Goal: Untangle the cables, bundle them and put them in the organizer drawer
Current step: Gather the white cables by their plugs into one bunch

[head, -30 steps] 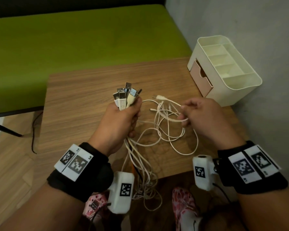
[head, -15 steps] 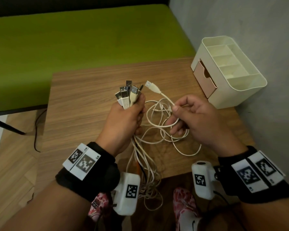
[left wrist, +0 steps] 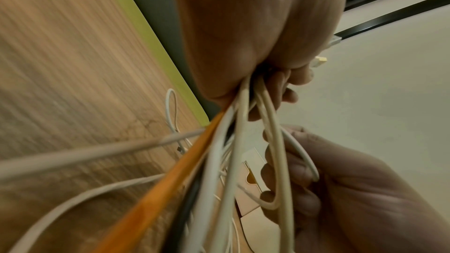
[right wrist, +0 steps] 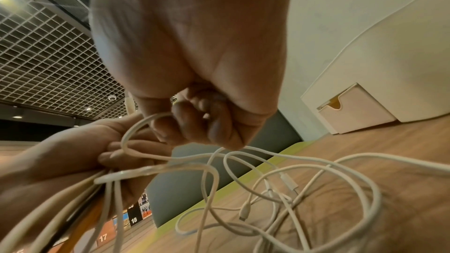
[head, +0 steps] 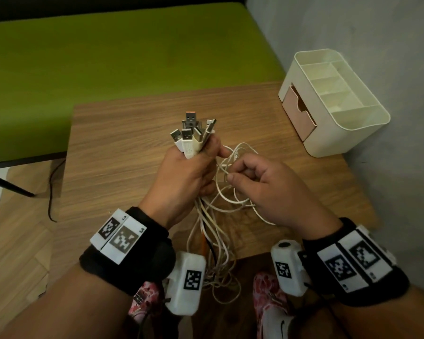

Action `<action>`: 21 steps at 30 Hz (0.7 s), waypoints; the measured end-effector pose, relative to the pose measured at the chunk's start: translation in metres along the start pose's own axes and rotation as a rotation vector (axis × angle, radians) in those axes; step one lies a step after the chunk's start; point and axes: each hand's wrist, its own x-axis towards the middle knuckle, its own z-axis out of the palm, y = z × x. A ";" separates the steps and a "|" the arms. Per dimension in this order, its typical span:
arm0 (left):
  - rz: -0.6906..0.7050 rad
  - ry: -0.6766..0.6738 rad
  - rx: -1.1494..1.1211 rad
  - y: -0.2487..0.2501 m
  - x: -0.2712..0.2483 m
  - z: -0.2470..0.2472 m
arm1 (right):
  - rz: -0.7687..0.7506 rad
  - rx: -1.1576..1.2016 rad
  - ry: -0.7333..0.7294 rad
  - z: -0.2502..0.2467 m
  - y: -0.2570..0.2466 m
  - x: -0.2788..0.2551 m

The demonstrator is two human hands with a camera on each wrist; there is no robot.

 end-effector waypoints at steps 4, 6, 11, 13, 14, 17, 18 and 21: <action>0.094 0.074 -0.028 0.001 0.004 -0.006 | 0.033 0.100 -0.086 -0.006 0.001 -0.001; 0.072 0.154 -0.085 0.005 0.007 -0.012 | 0.028 0.213 -0.162 -0.013 0.000 -0.001; 0.032 0.172 -0.327 0.013 0.009 -0.015 | 0.085 0.190 -0.110 -0.028 0.001 0.002; 0.024 0.173 -0.398 0.015 0.009 -0.014 | 0.139 0.050 -0.072 -0.028 0.005 0.002; 0.016 0.169 -0.428 0.017 0.009 -0.014 | 0.153 -0.008 -0.051 -0.028 0.007 0.002; -0.003 0.150 -0.499 0.021 0.009 -0.018 | 0.166 -0.086 -0.039 -0.028 0.013 0.004; -0.002 0.149 -0.506 0.022 0.009 -0.020 | 0.172 -0.097 -0.039 -0.028 0.014 0.005; 0.004 0.143 -0.455 0.025 0.009 -0.026 | 0.267 -0.127 0.007 -0.028 0.014 0.007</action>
